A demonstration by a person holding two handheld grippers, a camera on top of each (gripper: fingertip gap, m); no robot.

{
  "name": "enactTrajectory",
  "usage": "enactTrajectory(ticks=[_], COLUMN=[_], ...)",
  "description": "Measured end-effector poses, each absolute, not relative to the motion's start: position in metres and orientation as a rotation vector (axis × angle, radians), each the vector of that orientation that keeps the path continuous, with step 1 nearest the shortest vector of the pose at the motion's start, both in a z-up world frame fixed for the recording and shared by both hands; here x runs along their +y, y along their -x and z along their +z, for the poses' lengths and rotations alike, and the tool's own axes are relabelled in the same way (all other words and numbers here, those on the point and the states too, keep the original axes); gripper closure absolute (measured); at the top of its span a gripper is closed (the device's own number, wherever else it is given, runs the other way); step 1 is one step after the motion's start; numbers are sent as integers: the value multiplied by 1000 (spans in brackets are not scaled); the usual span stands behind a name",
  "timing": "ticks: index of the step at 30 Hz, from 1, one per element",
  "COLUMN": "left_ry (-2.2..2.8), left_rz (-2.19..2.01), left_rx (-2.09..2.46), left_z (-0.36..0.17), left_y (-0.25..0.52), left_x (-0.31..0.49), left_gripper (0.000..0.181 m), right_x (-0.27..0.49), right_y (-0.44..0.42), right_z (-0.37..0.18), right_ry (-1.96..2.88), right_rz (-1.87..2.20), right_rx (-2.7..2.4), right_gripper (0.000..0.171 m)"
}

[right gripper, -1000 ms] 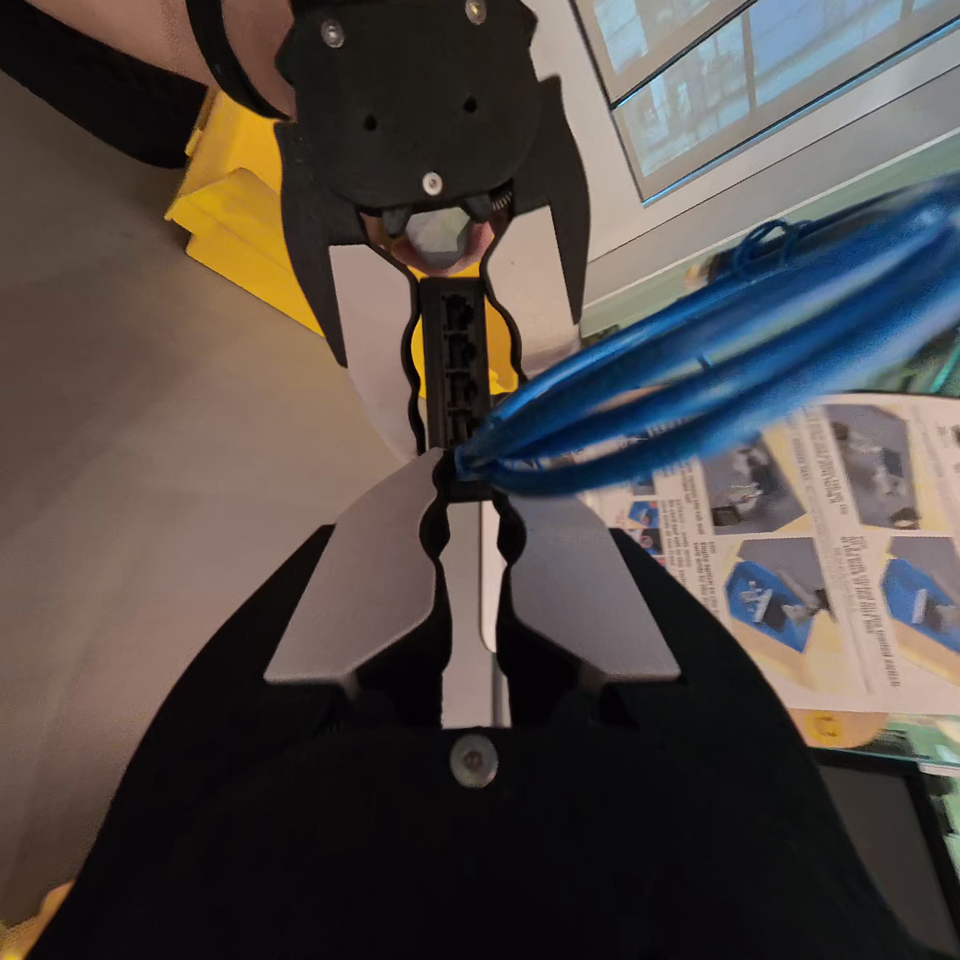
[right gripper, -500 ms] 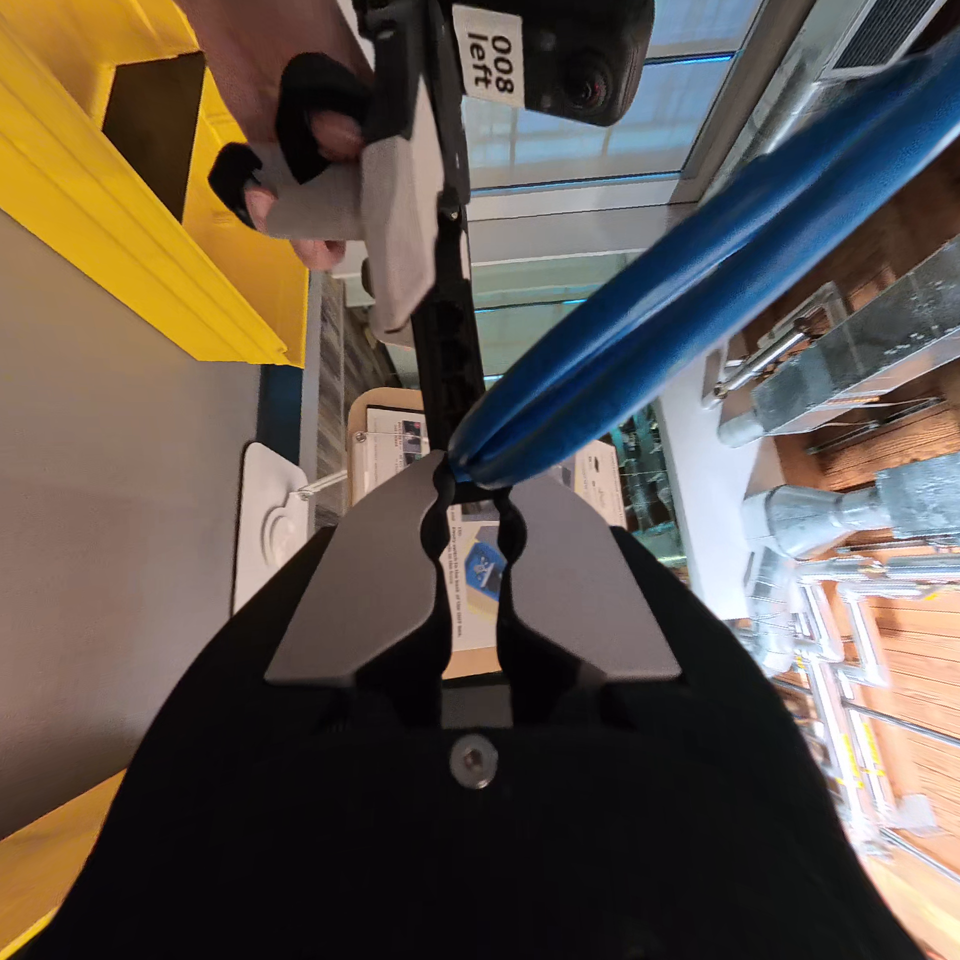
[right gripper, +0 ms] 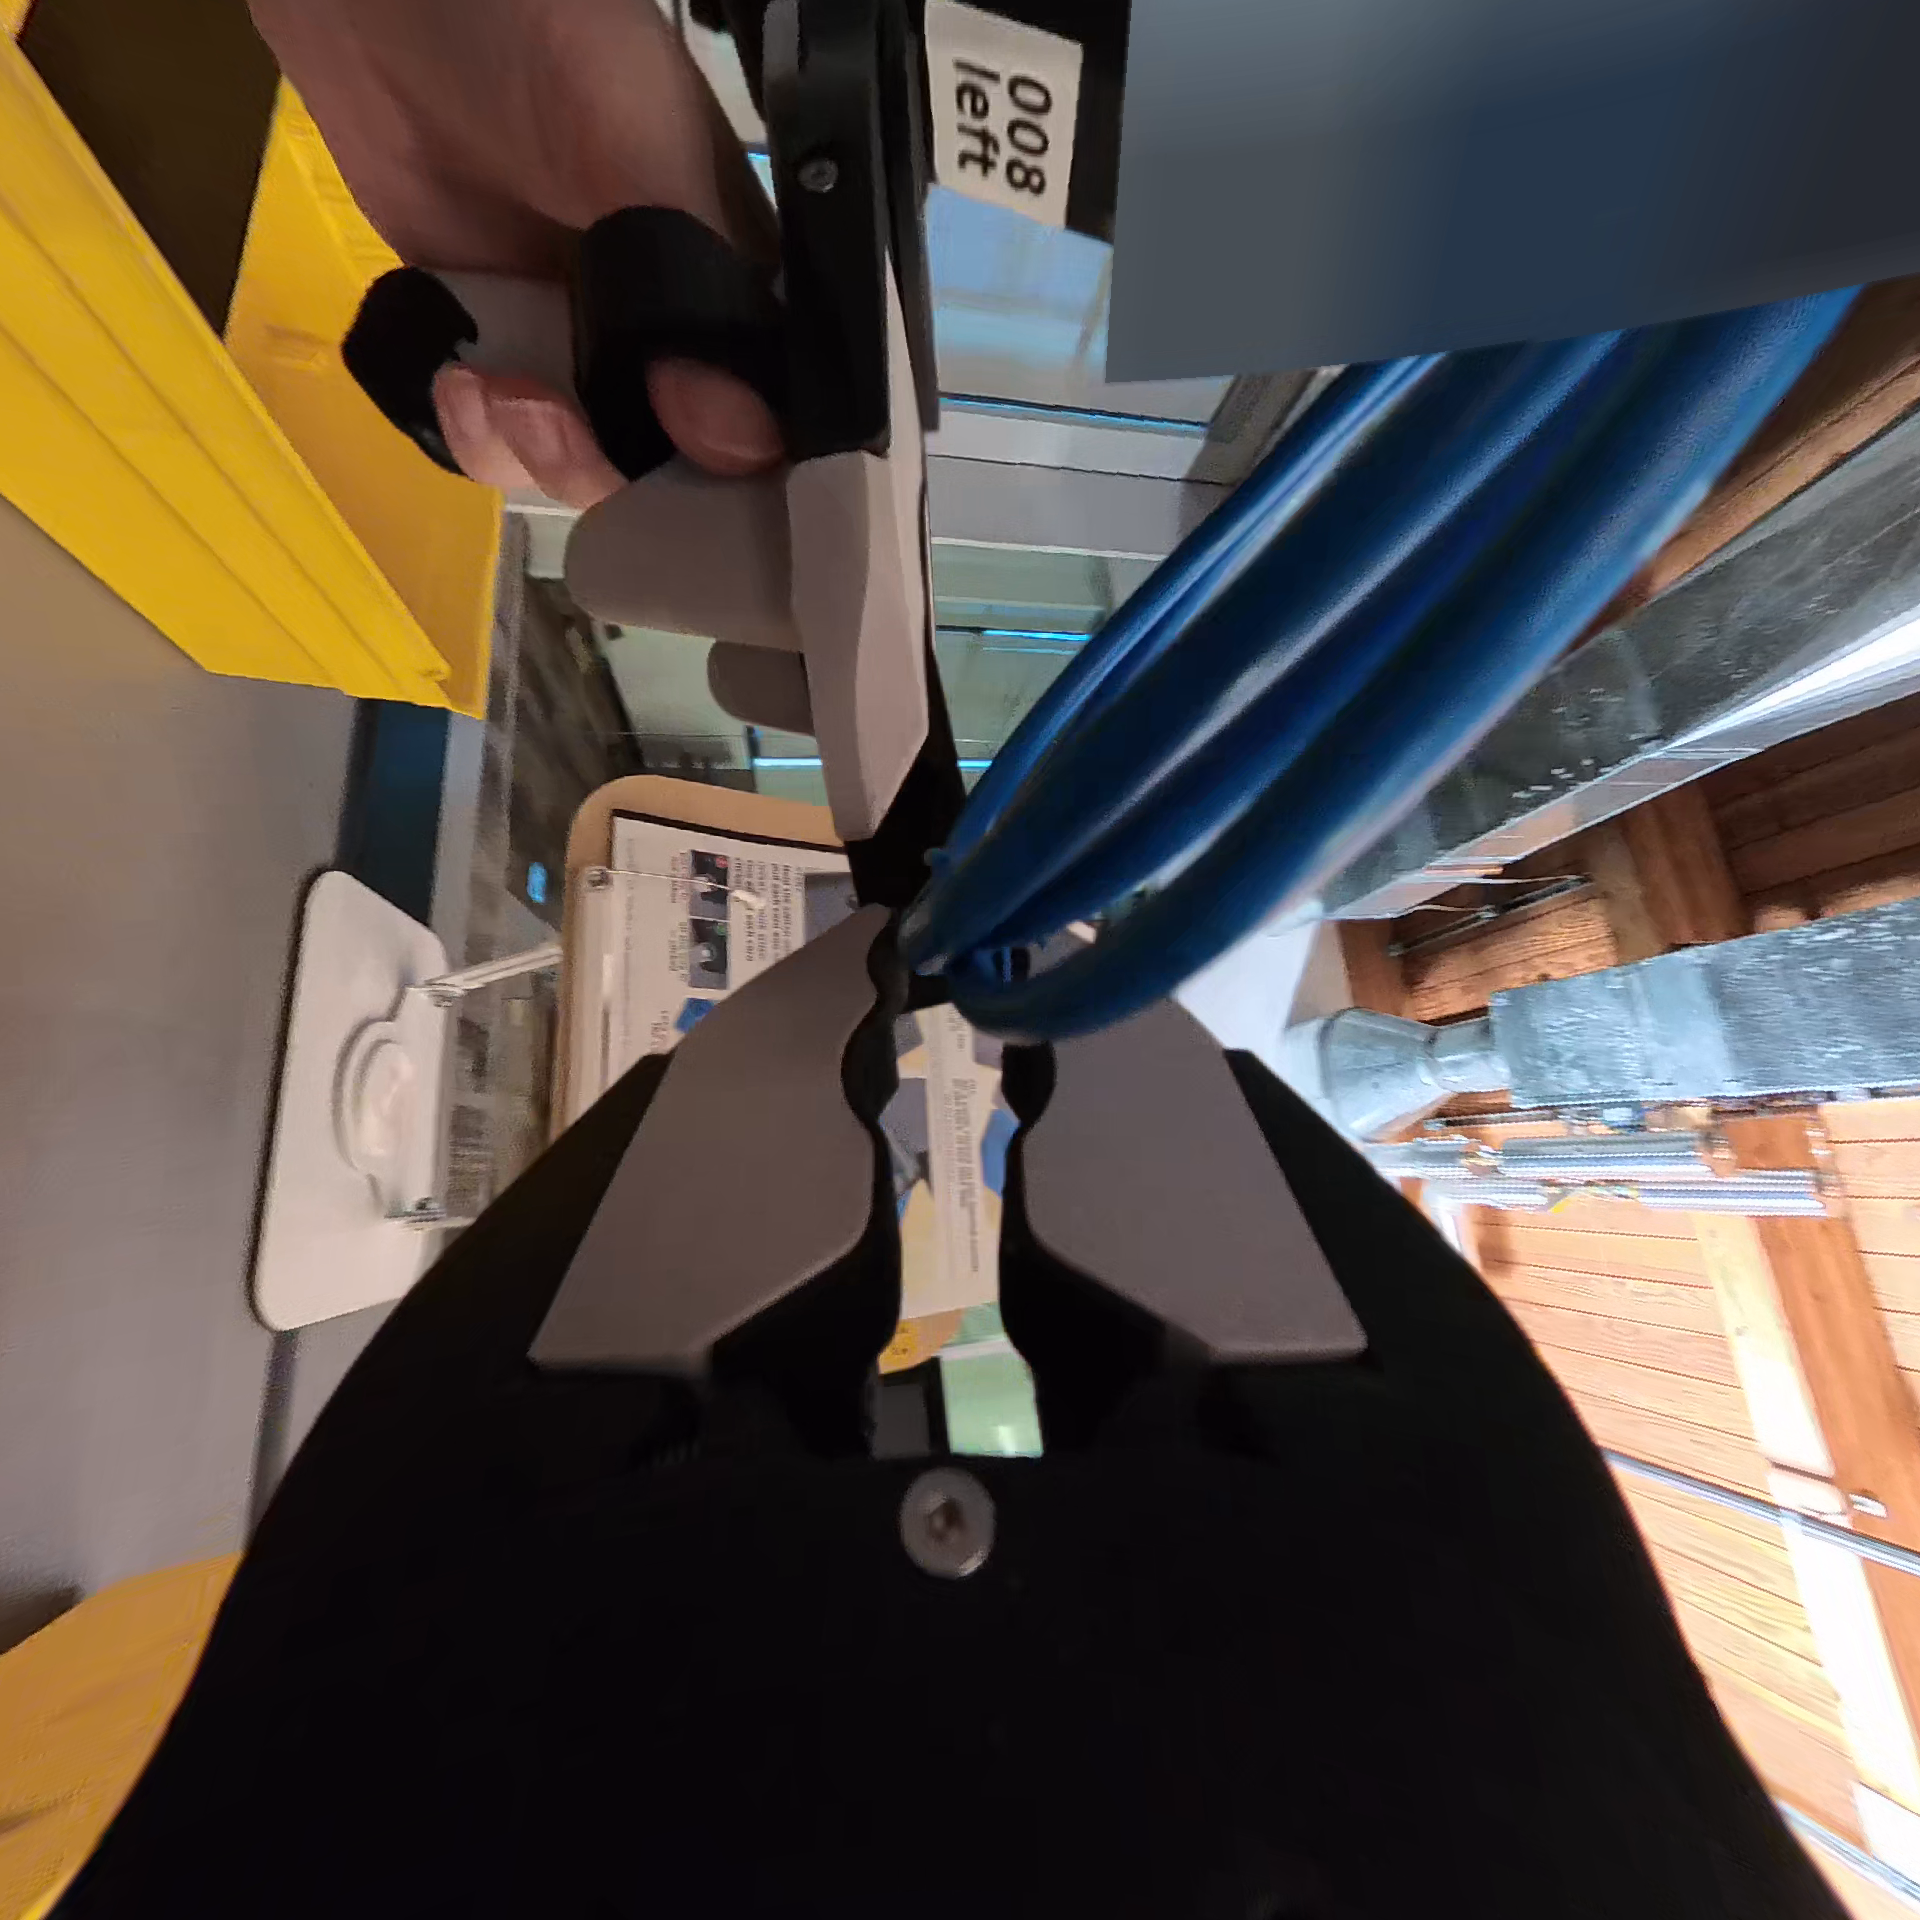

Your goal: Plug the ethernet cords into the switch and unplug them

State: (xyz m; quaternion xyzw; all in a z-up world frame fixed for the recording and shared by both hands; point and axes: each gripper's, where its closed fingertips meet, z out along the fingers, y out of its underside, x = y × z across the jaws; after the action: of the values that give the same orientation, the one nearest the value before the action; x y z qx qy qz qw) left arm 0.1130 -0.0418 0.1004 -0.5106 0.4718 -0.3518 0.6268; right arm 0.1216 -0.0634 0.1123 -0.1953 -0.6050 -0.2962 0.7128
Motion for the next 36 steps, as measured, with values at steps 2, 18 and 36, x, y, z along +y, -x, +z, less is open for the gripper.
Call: enactTrajectory(ticks=[2,18,36], left_ry=[1162,1099,1131], left_rz=[-735,-476,-410], left_rx=[1066,993,1032], left_z=[104,121,108], left_y=[-111,-106,-110], left_x=[-41,-47,-41], left_gripper=[108,108,108], right_x=[-63,-64,-52], right_y=[-122,-122,-124], right_z=[115,123,98], right_ry=[402,417,677], right_rz=[-709,-813,-677], right_rx=[-1310,-1264,-1455], right_gripper=[155,156,155])
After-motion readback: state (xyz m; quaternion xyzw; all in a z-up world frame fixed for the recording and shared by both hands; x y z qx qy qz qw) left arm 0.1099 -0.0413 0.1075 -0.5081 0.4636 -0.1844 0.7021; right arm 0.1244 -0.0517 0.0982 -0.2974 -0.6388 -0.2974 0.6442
